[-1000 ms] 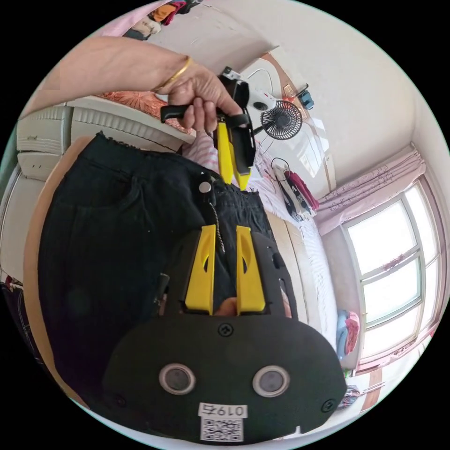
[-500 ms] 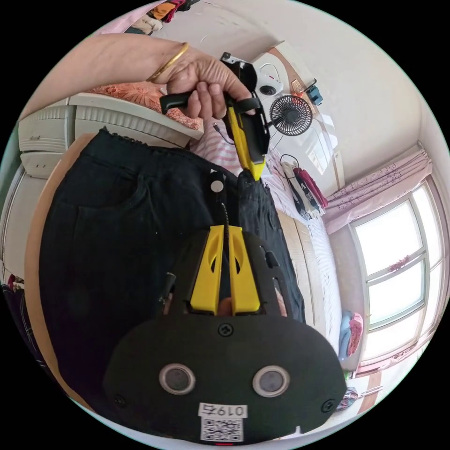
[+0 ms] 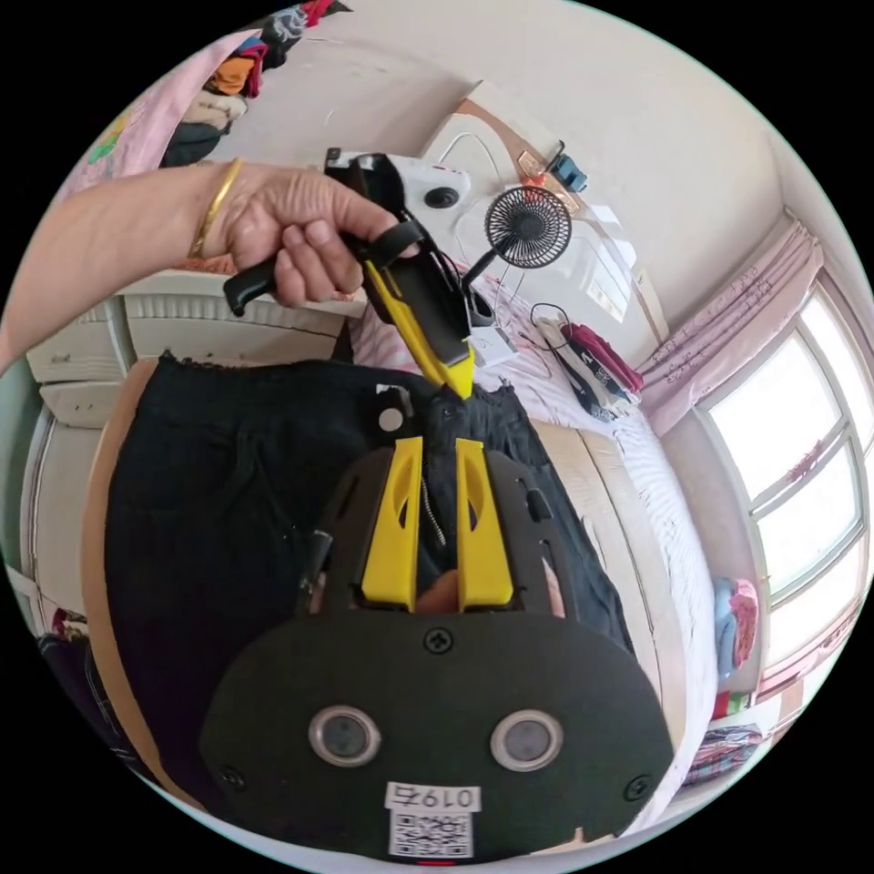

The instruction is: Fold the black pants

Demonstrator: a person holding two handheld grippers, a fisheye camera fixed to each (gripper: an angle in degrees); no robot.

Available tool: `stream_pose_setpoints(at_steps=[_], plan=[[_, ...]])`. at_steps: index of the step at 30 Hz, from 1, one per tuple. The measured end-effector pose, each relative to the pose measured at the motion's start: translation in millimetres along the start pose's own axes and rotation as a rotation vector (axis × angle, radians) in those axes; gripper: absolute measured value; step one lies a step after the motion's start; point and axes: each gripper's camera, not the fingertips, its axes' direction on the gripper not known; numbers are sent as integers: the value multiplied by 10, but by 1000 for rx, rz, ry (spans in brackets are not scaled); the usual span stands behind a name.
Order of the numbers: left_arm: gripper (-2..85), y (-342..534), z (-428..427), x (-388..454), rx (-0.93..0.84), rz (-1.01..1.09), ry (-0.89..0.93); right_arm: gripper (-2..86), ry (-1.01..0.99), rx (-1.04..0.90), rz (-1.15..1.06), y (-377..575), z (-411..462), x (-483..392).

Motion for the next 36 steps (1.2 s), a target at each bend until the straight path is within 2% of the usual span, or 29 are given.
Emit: stream_pose_setpoints(at_steps=[3, 9, 19, 23, 36], plan=[[12, -4, -11, -12, 13, -2, 27, 89, -2, -22, 8, -116, 90, 135], [10, 99, -80, -16, 42, -11, 35, 63, 25, -3, 10, -139, 90, 337], [14, 394, -238, 69, -14, -98, -147, 16, -214, 62, 299, 44, 11, 1429], [11, 354, -122, -26, -43, -168, -139, 13, -220, 68, 309, 60, 5, 1573], [23, 270, 64, -82, -82, -219, -131, 13, -261, 64, 312, 52, 26, 1895]])
